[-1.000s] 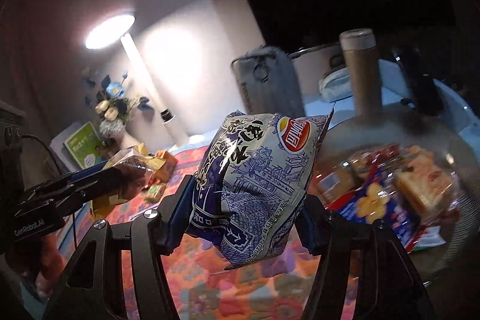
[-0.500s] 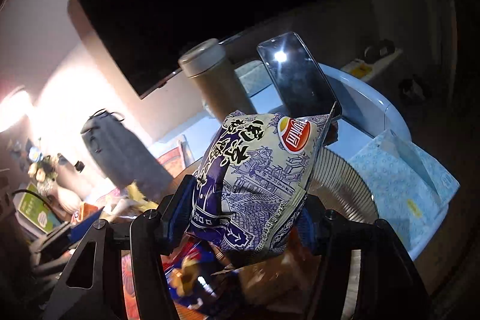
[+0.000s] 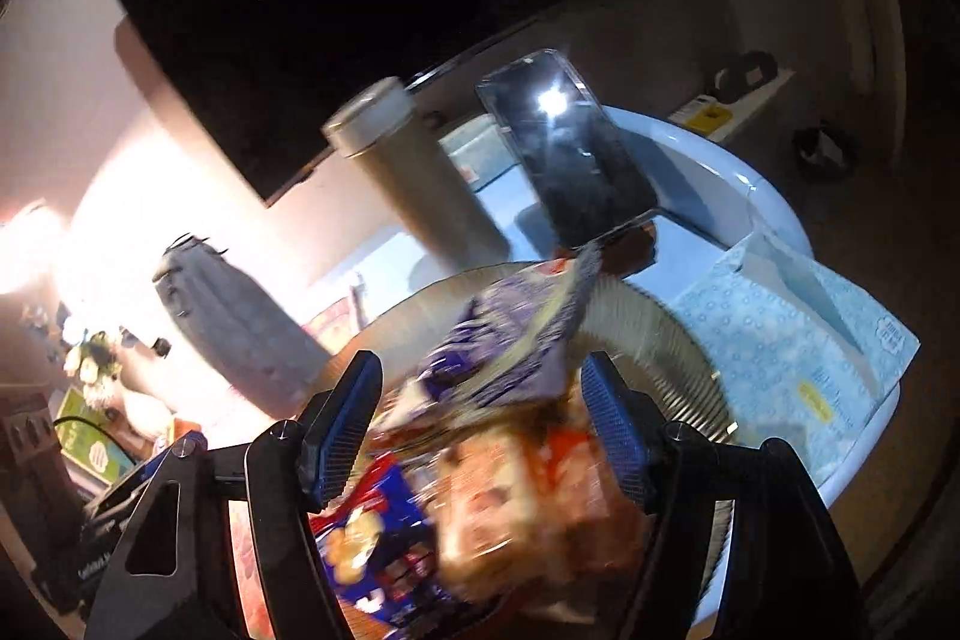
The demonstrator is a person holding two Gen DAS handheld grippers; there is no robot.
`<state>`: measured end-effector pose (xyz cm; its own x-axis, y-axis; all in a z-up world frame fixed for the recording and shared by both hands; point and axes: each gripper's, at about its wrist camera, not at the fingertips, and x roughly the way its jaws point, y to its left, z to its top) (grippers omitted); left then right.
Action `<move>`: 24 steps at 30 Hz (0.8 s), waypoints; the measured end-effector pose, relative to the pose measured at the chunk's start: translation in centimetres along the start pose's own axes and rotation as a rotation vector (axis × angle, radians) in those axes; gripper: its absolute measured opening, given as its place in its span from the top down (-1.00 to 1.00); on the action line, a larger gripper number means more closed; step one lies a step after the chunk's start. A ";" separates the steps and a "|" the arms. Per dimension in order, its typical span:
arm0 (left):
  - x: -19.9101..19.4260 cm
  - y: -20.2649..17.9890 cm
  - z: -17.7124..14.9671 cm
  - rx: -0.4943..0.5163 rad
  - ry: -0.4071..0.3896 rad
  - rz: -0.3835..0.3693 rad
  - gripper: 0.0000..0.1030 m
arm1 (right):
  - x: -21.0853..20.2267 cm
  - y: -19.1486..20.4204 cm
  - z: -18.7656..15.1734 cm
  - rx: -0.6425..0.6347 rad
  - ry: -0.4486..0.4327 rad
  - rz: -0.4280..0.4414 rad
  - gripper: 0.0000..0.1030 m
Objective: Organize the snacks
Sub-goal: 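Carry both packets over the glass bowl and open both tools to release, then move both open tools back over the remaining snacks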
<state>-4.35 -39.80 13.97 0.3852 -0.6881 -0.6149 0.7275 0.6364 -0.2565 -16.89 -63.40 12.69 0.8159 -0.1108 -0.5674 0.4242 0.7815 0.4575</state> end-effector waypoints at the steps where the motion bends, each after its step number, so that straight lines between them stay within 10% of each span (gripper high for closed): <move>1: -0.7 0.3 -0.2 0.000 -0.009 0.005 -0.11 | -0.3 0.8 -0.2 -0.020 -0.005 0.005 -0.33; 13: -12.3 6.6 -4.7 -0.038 -0.136 0.164 -0.11 | -2.0 13.0 -5.6 -0.282 0.033 0.122 -0.36; 24: -20.4 17.3 -10.4 -0.177 -0.178 0.425 -0.11 | 5.5 24.2 -13.9 -0.484 0.255 0.238 -0.38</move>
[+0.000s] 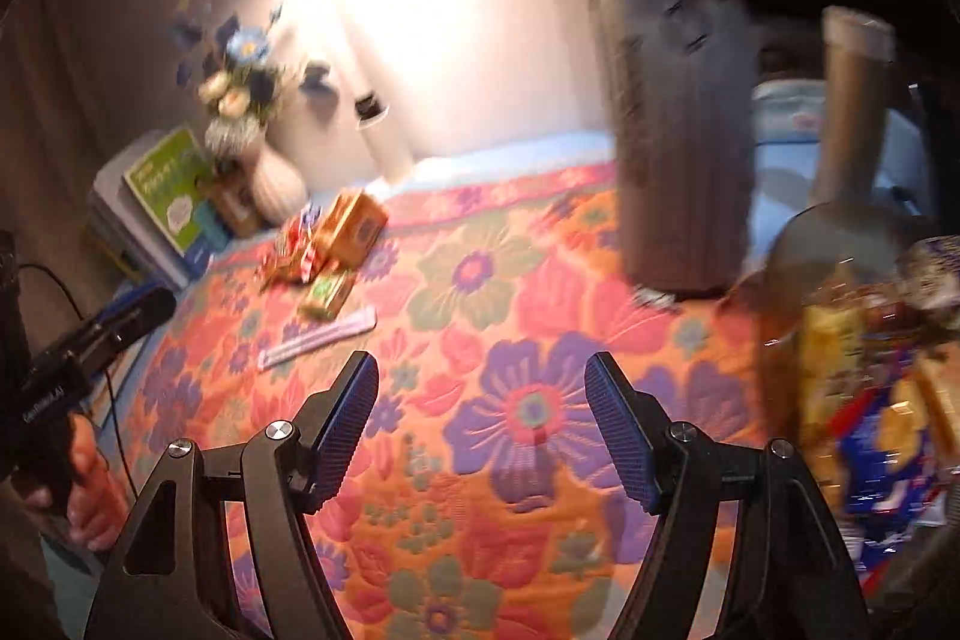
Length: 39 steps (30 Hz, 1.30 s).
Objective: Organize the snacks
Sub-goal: 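Move both open tools back over the remaining snacks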
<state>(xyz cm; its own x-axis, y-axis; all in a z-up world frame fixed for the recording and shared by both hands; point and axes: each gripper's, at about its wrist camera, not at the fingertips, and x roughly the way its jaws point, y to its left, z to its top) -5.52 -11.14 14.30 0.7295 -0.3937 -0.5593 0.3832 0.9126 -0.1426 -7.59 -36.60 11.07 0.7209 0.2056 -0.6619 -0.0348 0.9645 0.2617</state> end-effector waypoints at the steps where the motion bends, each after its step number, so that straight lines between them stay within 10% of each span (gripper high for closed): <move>1: 0.5 1.2 -0.5 -0.018 0.013 0.020 -0.11 | 0.9 0.6 -0.4 -0.010 0.020 0.001 -0.38; 11: 6.5 7.4 -5.6 -0.118 0.118 0.157 -0.11 | 7.9 3.3 -3.1 -0.140 0.116 -0.065 -0.38; 39: 8.1 7.2 -6.9 -0.082 0.152 0.140 -0.13 | 9.6 4.0 -3.5 -0.202 0.152 -0.094 -0.59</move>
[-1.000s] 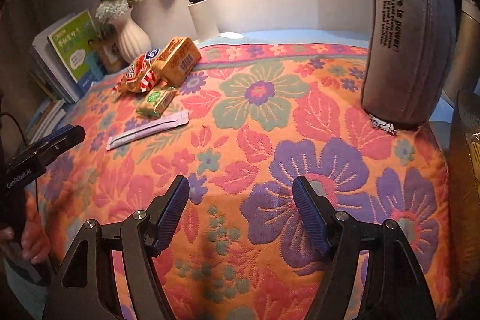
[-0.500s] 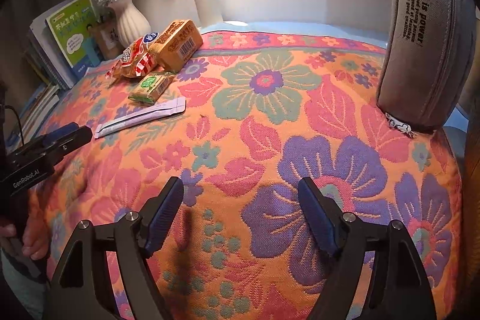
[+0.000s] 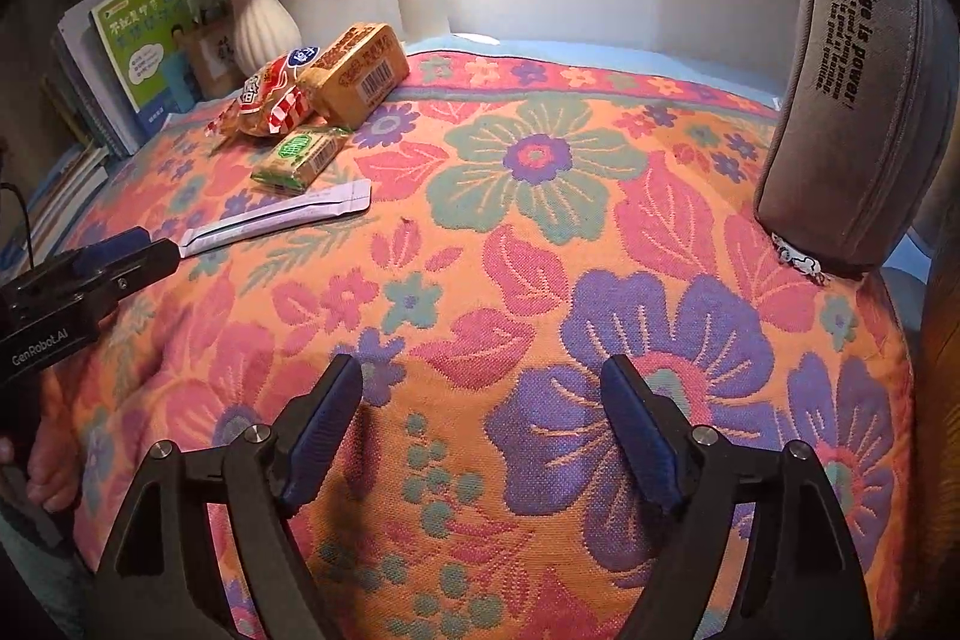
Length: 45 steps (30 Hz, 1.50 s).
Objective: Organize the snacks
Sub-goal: 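Move both open tools back over the remaining snacks, then grasp the white stick packet with the left tool while the right tool grasps the wrapped bread slice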
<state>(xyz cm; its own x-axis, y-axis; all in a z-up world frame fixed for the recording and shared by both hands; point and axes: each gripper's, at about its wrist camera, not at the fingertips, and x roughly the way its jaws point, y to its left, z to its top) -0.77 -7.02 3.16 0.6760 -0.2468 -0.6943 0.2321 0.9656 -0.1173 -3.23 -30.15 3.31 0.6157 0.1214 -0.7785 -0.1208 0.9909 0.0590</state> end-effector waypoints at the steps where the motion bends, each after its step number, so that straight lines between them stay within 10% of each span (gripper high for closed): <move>1: 0.1 0.0 0.0 0.004 0.004 -0.006 -0.13 | 0.0 0.0 0.0 -0.001 0.001 -0.001 -0.59; 11: 1.3 -0.7 3.3 0.093 0.063 -0.063 -0.13 | 0.2 -0.1 4.4 0.101 0.048 0.136 -0.60; 25: 5.2 1.4 3.7 -0.069 0.131 -0.277 -0.09 | 8.4 5.6 16.6 0.154 -0.026 0.168 -0.59; 35: 5.0 0.7 3.5 -0.026 0.148 -0.281 -0.09 | 9.3 3.3 16.3 0.157 -0.038 0.107 -0.56; 39: 4.9 0.3 3.4 0.005 0.158 -0.299 -0.09 | 8.4 -0.4 16.0 0.224 -0.050 -0.072 -0.56; 45: 4.8 0.0 3.3 0.014 0.161 -0.305 -0.09 | 8.1 0.1 14.9 0.299 -0.019 0.115 -0.56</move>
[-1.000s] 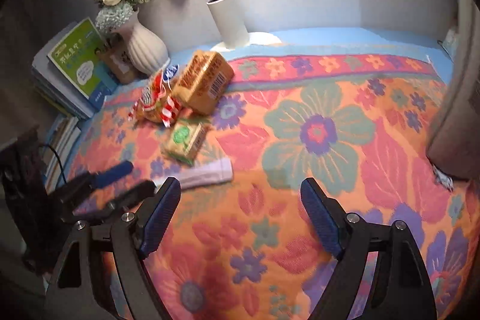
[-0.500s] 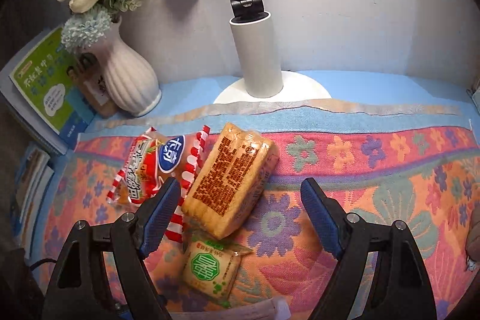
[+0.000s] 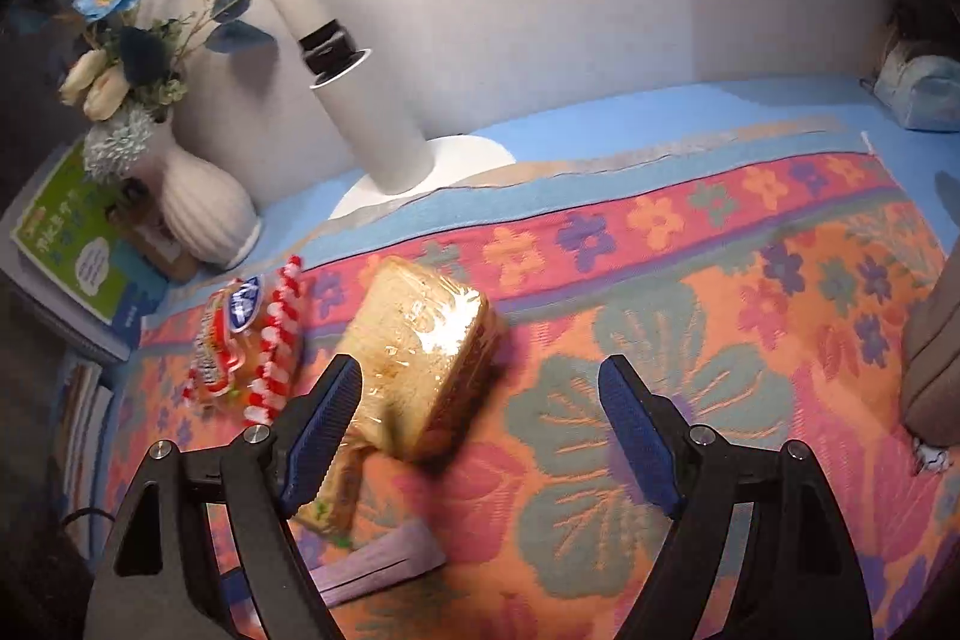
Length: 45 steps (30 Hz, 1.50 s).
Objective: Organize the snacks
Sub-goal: 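Grasp the white stick packet with the left tool while the right tool grasps the wrapped bread slice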
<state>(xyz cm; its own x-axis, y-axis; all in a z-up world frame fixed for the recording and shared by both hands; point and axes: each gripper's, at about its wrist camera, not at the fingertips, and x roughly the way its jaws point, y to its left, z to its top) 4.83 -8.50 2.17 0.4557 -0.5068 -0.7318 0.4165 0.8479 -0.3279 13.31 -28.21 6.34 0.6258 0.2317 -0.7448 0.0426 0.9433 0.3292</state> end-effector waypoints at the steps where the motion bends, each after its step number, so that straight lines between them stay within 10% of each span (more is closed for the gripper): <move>1: -0.1 0.0 0.0 -0.003 0.000 -0.003 -0.09 | 0.3 0.9 -0.2 -0.001 0.008 0.027 -0.58; 12: -0.2 0.5 0.0 -0.006 0.003 -0.016 -0.09 | 5.7 4.0 -0.5 -0.019 0.095 -0.057 -0.59; 24: 0.1 0.0 -0.1 0.019 0.013 -0.008 -0.09 | 2.1 1.1 -3.4 -0.176 0.104 -0.105 -0.37; 31: 1.2 -2.7 -0.7 0.132 0.026 0.089 0.60 | -4.7 -2.9 -8.9 -0.277 0.168 0.001 -0.16; 35: 1.5 -5.1 -1.3 0.226 0.018 0.206 0.62 | -8.0 -4.0 -11.9 -0.322 0.161 0.021 0.03; 45: -2.2 -5.6 -6.4 0.153 0.069 0.216 0.62 | -10.5 -4.0 -11.8 -0.295 0.083 0.038 -0.40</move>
<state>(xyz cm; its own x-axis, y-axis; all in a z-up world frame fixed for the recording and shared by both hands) -3.56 -11.14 1.78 0.4946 -0.3007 -0.8154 0.4319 0.8992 -0.0697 -2.66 -31.61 6.01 0.5563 0.2753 -0.7841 -0.2151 0.9591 0.1841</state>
